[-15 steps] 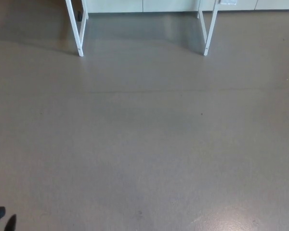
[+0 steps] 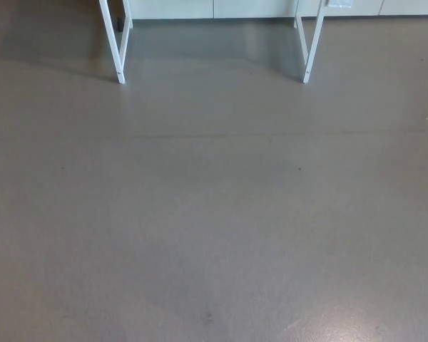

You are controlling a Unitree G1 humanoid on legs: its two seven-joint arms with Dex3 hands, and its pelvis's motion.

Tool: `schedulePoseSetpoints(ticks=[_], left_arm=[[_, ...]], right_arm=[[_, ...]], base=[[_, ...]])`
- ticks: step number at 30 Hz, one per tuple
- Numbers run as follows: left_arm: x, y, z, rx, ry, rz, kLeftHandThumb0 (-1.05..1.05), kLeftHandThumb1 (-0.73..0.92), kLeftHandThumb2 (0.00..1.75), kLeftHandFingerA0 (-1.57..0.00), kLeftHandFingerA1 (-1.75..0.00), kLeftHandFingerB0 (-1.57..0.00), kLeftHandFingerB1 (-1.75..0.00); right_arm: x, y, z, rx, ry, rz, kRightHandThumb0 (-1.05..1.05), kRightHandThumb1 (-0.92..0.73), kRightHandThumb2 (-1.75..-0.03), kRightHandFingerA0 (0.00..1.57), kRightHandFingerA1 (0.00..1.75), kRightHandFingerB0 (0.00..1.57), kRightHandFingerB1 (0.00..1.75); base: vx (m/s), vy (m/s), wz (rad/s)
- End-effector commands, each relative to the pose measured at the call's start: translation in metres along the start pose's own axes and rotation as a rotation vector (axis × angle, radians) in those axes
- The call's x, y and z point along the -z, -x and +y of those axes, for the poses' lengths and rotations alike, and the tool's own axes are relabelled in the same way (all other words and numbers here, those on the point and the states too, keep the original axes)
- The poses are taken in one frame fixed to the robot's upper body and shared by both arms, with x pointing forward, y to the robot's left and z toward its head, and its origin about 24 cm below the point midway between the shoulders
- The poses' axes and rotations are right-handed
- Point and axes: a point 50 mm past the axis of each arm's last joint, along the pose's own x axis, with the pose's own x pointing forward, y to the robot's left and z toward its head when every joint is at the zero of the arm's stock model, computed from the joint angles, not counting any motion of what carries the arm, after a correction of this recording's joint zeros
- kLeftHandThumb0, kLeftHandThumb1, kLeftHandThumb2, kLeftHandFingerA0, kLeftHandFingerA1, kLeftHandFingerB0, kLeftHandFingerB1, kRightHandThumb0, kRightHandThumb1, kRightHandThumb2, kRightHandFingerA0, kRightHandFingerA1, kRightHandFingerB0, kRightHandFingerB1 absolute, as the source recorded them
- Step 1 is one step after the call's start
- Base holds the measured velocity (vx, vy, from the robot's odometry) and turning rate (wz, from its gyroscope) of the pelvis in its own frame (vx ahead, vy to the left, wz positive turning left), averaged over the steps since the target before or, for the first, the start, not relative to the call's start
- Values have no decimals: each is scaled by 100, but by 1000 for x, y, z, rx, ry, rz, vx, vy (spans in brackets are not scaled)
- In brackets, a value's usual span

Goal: The robot walks towards a desk on which a file tray is kept in the middle and a toilet paper roll is kept on its right. The robot uses its right hand to hook on finger in the gap of the roll and grabs it, lifts it and places it on the tray.

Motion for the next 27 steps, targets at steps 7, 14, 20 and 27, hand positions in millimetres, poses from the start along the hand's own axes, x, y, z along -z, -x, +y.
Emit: schedulePoseSetpoints(ticks=[7,14,20,27], left_arm=[[-2,1,6,18,37,23,-72,73,107,-1,-32,-4,-28],[-2,3,9,-1,-22,38,-72,73,108,-1,-36,-4,-28],[-1,3,10,4,12,30,-71,91,69,-3,-33,-6,-24],[-1,5,10,14,4,31,-36,58,113,-1,-51,0,-51]], right_arm=[[-2,4,-5,-14,-8,-7,-58,-54,-56,10,40,7,24],[1,2,-3,-32,5,5,-60,-54,-56,16,42,5,25],[2,3,-3,-52,-18,7,-56,-55,-57,10,41,3,24],[2,3,-2,-32,12,4,-33,-37,-92,4,50,0,50]], base=[[0,0,0],[0,0,0],[0,0,0],[0,0,0]])
